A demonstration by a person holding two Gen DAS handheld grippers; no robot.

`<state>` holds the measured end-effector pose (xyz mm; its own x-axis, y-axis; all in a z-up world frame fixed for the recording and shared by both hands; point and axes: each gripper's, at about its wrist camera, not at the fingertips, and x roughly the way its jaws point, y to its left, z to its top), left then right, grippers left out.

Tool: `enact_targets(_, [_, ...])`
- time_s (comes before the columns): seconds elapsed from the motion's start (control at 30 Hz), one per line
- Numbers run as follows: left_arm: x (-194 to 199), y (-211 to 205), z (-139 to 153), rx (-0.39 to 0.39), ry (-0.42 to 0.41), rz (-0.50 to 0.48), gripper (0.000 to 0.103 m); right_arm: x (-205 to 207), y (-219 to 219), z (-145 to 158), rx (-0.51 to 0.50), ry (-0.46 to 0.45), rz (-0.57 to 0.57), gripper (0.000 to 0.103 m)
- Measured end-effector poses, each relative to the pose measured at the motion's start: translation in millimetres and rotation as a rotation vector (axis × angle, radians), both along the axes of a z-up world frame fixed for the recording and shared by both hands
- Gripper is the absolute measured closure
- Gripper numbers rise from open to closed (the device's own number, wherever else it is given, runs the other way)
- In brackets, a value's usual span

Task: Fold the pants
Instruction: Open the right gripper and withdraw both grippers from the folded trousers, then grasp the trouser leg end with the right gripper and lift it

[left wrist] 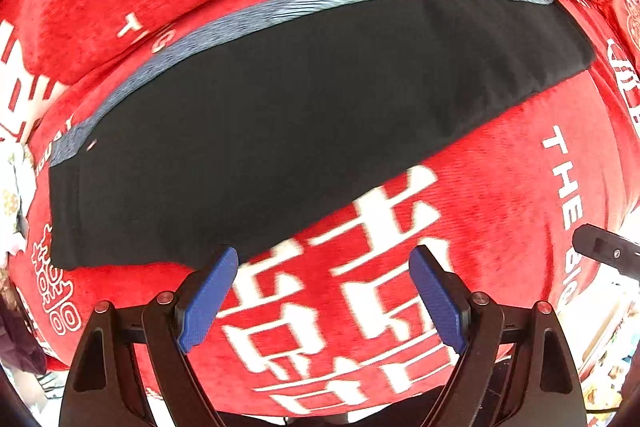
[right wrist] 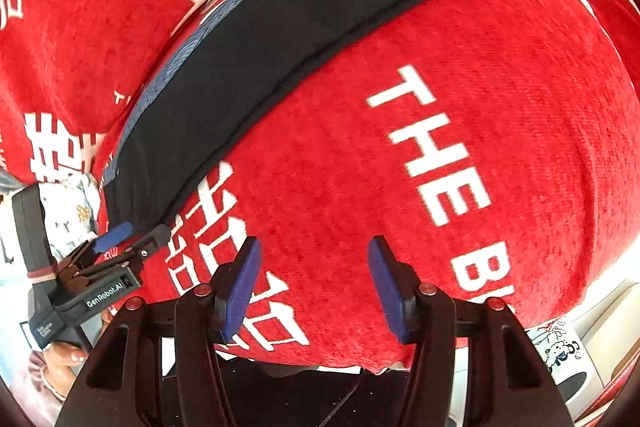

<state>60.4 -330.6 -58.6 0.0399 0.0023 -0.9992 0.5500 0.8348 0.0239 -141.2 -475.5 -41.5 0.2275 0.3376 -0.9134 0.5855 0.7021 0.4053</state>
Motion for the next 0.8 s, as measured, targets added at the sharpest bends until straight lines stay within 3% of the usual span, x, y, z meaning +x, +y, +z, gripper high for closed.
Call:
enact_targets(0.37, [-6.5,-109.7,-12.4,0.024,-0.003,-0.062,0.014,-6.8,-100.1,-5.3,0.021,-0.063,-0.081,0.043])
enact_targets(0.6, [22.4,-188.4,-8.6,-0.076,-0.009,0.001,0.014,1.8,-172.7,-8.8,0.007,-0.116,-0.195,0.043])
enact_targets(0.8, [47.1,-230.1,-15.6,-0.095,-0.043,0.016,0.014,16.4,-225.6,-22.1,0.040,-0.199,-0.359,0.043])
